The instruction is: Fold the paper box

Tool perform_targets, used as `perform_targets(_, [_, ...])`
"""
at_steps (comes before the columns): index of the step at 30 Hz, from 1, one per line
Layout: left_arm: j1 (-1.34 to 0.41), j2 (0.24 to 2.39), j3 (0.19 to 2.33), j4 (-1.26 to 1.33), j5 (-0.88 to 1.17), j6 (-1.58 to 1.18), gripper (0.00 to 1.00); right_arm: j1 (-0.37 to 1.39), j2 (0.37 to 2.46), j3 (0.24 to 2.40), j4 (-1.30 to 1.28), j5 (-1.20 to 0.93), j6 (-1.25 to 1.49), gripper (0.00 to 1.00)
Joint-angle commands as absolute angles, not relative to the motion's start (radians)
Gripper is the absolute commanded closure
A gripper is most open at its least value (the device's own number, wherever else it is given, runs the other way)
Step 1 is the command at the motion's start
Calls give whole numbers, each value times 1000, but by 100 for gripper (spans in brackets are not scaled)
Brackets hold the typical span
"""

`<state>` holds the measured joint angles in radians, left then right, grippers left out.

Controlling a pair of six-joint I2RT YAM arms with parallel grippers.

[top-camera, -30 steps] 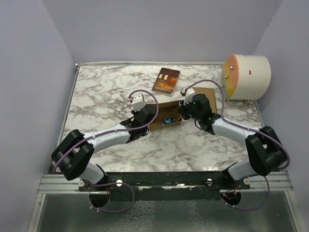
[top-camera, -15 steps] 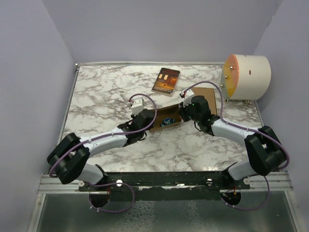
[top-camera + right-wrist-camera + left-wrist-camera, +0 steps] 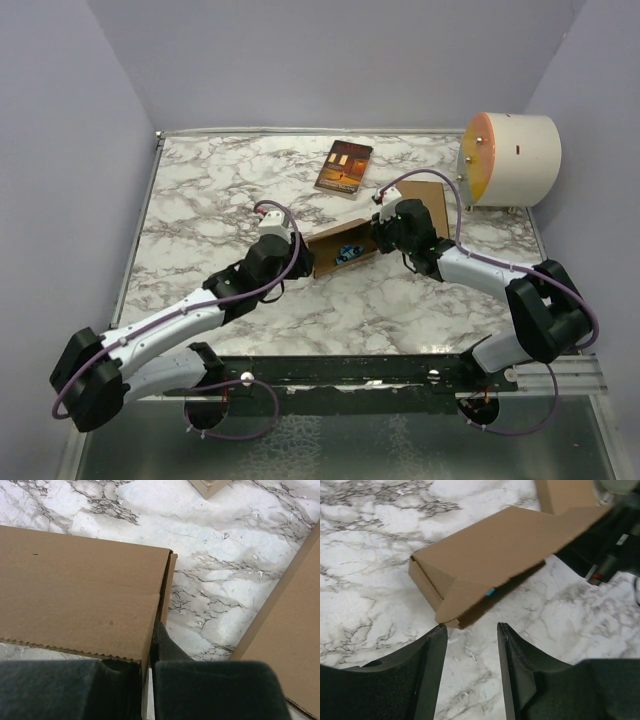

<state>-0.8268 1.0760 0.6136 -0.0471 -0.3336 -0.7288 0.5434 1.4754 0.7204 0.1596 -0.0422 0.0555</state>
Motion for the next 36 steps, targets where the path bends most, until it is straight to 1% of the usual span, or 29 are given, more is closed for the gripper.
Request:
perform_targets(1, [-830,940,669,-93,-121,-561,52,554,1494,703,103,-32,57,98])
perform_targets(5, [-821,945,794,-150,-53,-461,48,554,1494,703,104,-34,55,98])
perform_targets(9, [-769,1018,898,-167,-65,-418,48,554,1494,702,103,-38,54,98])
perform_targets(11, [-707,1071,932,-151,-1,-412,52,554,1496,703,103,-37,54,98])
perform_targets(14, [-595,1169,945,-88,163,-436,67,554,1495,703,103,-40,53,97])
perform_targets(15, [-577,1205,947,-66,208,-440,69,554,1496,703,103,-42,52,97])
perform_targets(21, [-565,1429,972,18,419,-425,77,554,1487,703,90,-60,38,94])
perform_targets(25, [-565,1514,952,56,493,-426,79,554,1474,707,74,-70,18,93])
perform_targets(29, [-565,1564,944,59,527,-429,79,554,1449,709,49,-57,-3,84])
perform_targets(33, [-565,1603,941,58,527,-431,80,552,1406,709,8,-39,-61,66])
perform_targets(36, [-565,1627,942,56,517,-432,80,549,1363,695,-22,-26,-123,54])
